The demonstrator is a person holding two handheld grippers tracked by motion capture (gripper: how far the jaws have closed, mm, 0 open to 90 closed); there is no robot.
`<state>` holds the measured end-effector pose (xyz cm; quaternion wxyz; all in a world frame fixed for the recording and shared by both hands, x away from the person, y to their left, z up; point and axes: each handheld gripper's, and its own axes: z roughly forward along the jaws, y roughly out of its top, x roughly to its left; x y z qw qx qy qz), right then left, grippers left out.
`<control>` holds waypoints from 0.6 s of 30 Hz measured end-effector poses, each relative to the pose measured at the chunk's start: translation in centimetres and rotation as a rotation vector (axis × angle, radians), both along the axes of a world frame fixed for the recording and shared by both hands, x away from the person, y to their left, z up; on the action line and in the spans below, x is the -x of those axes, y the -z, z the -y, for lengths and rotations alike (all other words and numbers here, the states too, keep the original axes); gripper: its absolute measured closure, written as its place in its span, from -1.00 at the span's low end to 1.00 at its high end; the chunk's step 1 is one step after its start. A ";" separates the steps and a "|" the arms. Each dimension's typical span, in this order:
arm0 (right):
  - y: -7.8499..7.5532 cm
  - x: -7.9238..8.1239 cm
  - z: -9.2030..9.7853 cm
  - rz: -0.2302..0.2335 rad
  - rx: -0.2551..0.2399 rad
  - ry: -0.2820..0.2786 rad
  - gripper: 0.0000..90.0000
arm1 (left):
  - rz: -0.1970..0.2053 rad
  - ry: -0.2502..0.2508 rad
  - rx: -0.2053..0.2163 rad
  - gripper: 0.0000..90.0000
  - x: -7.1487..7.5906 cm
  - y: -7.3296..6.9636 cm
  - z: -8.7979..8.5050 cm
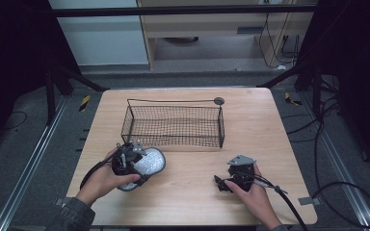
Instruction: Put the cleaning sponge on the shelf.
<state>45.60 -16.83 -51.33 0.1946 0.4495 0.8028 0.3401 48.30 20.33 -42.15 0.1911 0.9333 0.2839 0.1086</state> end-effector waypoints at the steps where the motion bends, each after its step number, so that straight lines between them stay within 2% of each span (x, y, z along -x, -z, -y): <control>1: 0.0 0.0 0.0 0.000 0.000 -0.001 -0.99 | 0.010 0.008 -0.012 -0.84 -0.2 -0.5 -0.1; 11: 0.0 0.0 0.0 0.000 0.000 -0.001 -0.99 | 0.054 0.032 -0.029 -0.84 -0.9 -2.8 -0.2; 18: 0.0 0.0 0.0 0.000 0.000 0.000 -0.99 | 0.075 0.049 -0.028 -0.83 -1.2 -3.7 -0.1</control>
